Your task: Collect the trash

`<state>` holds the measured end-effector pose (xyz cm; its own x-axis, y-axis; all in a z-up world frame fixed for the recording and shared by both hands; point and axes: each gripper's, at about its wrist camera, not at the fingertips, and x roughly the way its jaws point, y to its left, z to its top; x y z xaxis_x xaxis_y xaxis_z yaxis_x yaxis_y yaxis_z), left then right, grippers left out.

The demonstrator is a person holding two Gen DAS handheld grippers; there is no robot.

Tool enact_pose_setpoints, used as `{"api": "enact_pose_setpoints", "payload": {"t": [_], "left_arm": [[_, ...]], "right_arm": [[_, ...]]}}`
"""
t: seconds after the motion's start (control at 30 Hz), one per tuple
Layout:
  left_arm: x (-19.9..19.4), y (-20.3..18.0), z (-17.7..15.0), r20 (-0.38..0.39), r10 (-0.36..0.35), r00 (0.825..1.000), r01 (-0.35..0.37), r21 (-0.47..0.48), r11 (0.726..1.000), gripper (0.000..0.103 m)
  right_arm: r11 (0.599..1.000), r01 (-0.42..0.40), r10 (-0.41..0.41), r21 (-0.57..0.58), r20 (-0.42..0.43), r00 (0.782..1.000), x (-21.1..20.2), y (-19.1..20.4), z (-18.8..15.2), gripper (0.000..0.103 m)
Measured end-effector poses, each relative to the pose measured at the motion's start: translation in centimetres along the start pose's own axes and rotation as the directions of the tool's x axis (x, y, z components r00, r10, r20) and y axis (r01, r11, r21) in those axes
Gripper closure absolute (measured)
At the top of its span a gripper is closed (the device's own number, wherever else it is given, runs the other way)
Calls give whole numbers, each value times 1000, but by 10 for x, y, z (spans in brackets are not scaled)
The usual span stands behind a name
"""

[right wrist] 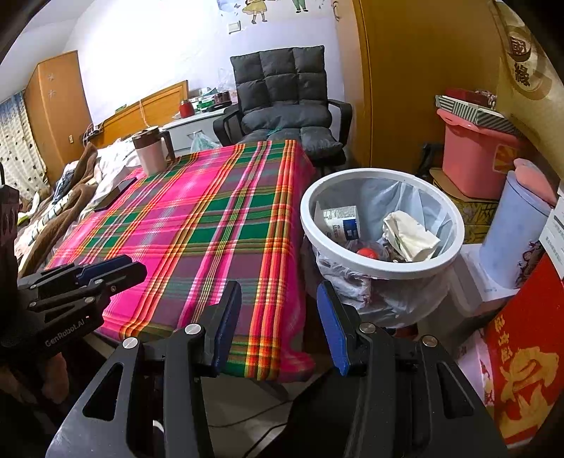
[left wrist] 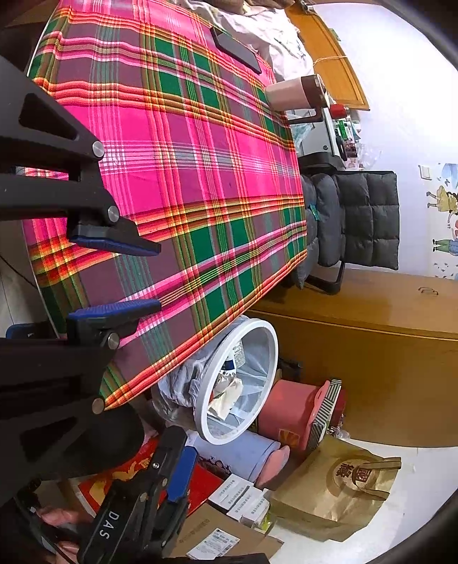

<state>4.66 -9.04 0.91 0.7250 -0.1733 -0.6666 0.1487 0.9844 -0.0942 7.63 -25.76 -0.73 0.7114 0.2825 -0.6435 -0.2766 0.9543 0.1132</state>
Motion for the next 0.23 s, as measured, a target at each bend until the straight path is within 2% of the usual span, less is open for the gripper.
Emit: {"api": "enact_pose_setpoints", "payload": {"t": [0.23], "left_arm": [[2,2,-1,-10,-1,1000,1,-7,1000,78]], "right_arm": [[1000,-2,2,-2,-3,1000,0,1,0,56]]}}
